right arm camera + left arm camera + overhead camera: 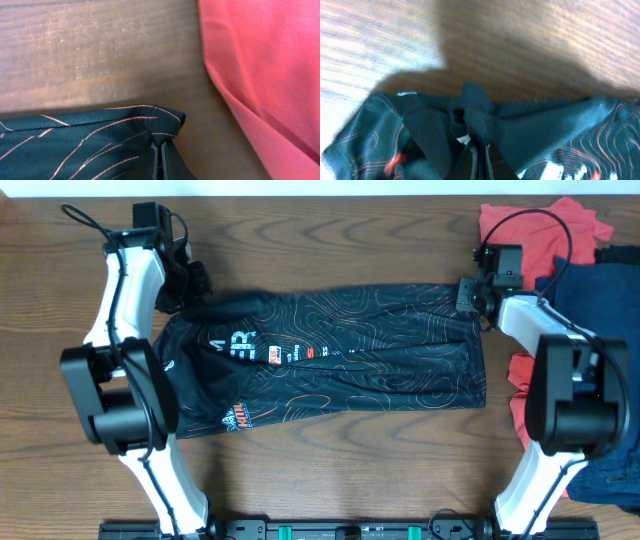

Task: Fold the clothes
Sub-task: 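Fold the far half toward the front with both grippers, forming a long strip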

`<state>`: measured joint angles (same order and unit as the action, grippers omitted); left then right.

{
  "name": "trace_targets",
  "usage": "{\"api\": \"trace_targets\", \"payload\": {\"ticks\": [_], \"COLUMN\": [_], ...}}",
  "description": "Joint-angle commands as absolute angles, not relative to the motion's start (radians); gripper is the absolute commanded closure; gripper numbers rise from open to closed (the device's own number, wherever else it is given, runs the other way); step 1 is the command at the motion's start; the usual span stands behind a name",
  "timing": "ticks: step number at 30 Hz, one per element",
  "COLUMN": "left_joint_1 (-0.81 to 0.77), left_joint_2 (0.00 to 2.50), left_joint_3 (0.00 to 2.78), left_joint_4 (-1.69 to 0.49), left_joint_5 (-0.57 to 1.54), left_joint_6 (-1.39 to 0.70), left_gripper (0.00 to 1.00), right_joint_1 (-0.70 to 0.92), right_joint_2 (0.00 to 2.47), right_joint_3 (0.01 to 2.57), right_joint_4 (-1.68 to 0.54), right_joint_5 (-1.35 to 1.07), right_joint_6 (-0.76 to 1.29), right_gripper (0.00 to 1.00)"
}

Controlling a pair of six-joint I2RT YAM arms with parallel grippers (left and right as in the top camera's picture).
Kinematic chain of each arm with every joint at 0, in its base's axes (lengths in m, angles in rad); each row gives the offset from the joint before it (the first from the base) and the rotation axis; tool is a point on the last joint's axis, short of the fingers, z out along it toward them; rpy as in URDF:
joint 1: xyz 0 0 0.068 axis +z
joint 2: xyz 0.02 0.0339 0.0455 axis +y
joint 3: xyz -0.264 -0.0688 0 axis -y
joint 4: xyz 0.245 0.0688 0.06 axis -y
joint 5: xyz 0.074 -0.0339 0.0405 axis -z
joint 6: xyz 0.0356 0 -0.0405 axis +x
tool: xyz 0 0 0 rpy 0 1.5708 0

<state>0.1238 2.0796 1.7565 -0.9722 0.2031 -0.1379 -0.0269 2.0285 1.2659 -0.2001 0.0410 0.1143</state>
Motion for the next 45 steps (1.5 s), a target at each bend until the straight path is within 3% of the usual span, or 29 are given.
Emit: {"api": "trace_targets", "payload": {"ticks": [1, 19, 40, 42, 44, 45], "left_joint_1": [0.140, 0.292, 0.291, 0.291, 0.291, 0.291], "left_joint_2": [1.990, 1.940, 1.940, 1.940, 1.940, 1.940], "left_joint_3": [1.758, 1.726, 1.635, 1.633, 1.632, 1.632], "left_joint_4": [-1.042, -1.398, -1.534, -1.548, -1.557, -1.565], "left_joint_5": [0.185, 0.167, 0.084, 0.084, 0.084, 0.084], "left_joint_6": [-0.147, -0.146, -0.143, -0.143, -0.143, -0.143], "left_gripper": [0.94, 0.94, 0.94, 0.94, 0.94, 0.94], "right_joint_1": [-0.028, -0.028, -0.025, -0.025, -0.025, -0.025], "right_joint_2": [1.914, 1.758, 1.758, 1.758, 1.758, 1.758], "right_joint_3": [1.264, 1.262, 1.262, 1.262, 1.262, 1.262], "right_joint_4": [-0.252, -0.822, -1.015, -1.035, -1.042, -1.044], "right_joint_5": [0.083, 0.083, 0.078, 0.078, 0.078, 0.078], "right_joint_6": [0.126, 0.126, 0.118, 0.118, 0.118, 0.118], "right_gripper": [0.97, 0.96, 0.94, 0.87, 0.70, 0.70]}}
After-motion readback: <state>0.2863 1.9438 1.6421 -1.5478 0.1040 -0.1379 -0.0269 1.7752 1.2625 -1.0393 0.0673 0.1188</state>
